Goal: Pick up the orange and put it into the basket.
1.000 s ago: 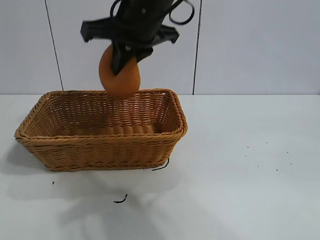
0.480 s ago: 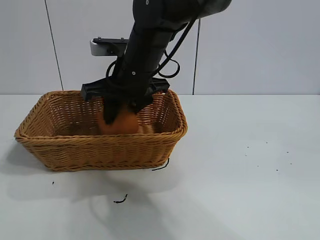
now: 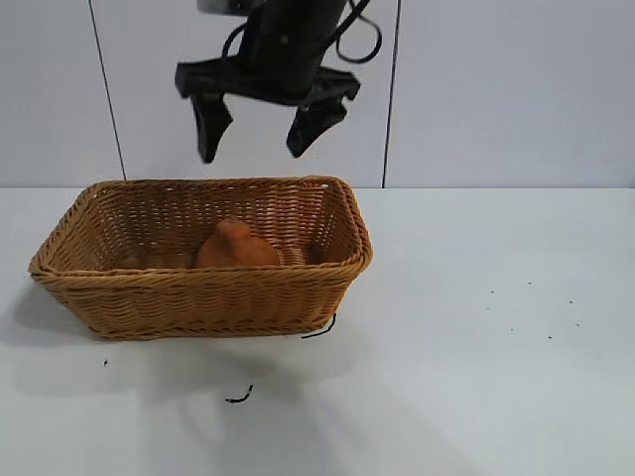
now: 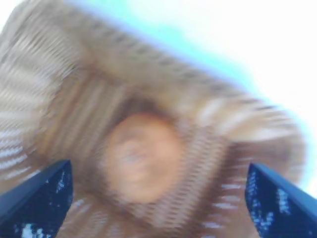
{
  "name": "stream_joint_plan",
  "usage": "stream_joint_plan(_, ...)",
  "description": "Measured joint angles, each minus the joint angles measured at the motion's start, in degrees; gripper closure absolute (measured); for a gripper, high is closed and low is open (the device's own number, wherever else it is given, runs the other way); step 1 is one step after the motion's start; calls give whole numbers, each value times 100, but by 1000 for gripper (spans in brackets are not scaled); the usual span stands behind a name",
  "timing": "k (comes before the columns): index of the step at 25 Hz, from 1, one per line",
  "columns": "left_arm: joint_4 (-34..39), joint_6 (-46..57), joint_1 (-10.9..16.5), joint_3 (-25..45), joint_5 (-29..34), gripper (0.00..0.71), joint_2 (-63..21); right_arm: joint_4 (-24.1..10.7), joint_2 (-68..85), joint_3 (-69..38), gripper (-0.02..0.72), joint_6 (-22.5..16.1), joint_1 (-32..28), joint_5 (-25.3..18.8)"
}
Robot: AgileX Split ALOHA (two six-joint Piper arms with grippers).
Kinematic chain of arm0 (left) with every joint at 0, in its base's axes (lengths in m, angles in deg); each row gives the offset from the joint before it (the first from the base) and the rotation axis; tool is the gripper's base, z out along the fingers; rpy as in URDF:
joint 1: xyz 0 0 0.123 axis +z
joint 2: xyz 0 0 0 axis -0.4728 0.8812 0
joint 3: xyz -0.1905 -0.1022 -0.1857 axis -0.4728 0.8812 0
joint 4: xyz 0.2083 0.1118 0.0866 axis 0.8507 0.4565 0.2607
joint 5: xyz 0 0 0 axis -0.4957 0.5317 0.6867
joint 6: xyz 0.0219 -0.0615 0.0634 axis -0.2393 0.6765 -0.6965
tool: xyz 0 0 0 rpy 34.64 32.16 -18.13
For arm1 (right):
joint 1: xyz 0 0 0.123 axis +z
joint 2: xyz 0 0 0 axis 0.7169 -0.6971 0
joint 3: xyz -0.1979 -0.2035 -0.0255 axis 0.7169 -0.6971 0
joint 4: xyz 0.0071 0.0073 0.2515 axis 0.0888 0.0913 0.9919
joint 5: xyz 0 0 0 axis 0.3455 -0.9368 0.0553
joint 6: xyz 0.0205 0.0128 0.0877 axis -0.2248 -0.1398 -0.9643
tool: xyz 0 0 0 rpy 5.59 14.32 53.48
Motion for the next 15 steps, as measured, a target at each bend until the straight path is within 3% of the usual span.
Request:
stream_joint_plan(5, 0, 0, 0, 0, 0, 71, 0, -392, 11, 288, 26, -20, -674, -320)
stream_joint_plan(15, 0, 0, 0, 0, 0, 71, 0, -529, 11, 294, 26, -20, -2279, -748)
